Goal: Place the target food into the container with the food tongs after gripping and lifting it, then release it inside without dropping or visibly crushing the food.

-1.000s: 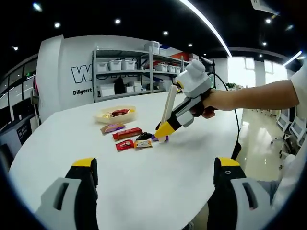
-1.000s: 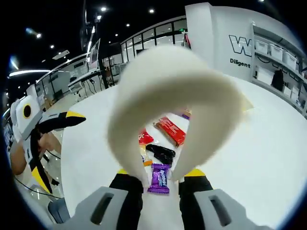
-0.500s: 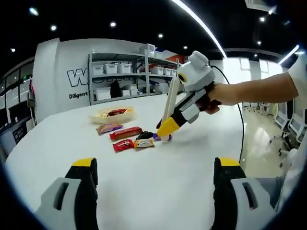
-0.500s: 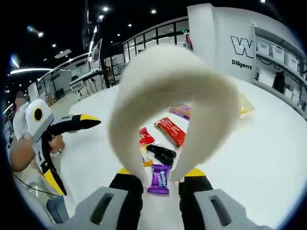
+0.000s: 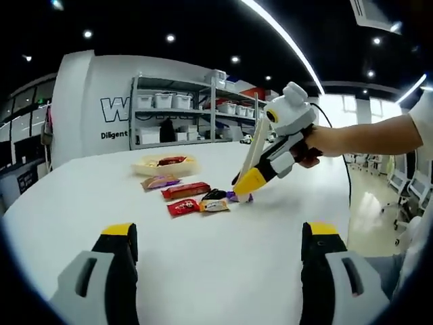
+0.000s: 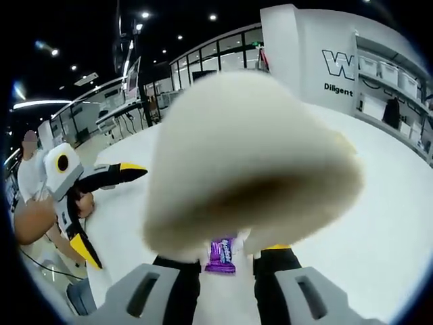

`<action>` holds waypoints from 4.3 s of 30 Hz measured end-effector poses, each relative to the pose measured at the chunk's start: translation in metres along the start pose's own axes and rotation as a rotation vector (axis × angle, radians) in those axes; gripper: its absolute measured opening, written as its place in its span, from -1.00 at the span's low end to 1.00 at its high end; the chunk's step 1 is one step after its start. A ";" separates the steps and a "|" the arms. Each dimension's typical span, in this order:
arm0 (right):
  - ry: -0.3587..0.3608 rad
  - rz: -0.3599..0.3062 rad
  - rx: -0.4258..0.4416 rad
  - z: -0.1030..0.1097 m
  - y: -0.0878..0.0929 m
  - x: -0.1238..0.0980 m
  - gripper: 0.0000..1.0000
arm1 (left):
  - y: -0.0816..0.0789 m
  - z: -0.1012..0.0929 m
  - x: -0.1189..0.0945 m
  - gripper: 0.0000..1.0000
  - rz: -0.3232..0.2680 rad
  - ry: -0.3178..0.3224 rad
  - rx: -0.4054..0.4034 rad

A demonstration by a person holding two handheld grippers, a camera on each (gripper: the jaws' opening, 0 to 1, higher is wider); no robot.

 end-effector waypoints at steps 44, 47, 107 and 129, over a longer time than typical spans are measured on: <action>0.066 -0.064 -0.005 -0.050 -0.080 -0.023 -0.71 | -0.004 0.004 -0.004 0.98 -0.052 0.020 -0.131; 0.060 -0.034 -0.012 -0.053 -0.063 -0.025 -0.69 | -0.004 0.002 -0.003 0.98 -0.046 0.020 -0.122; -0.015 0.022 0.063 -0.038 0.009 -0.038 -0.60 | 0.000 0.002 -0.001 0.97 -0.014 0.020 -0.115; -0.045 0.064 -0.011 -0.038 0.004 -0.049 -0.56 | 0.003 0.000 0.001 0.97 0.009 0.013 -0.081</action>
Point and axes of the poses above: the point that each gripper's makers call its tool centre point, and the gripper's own axes: x roughly forward along the fingers, z roughly to its left, y roughly out of its underside, the point moved 4 cm from there along -x, roughly backward along the fingers, and after that the axes turned 6 degrees about x, right-handed, at the moved point
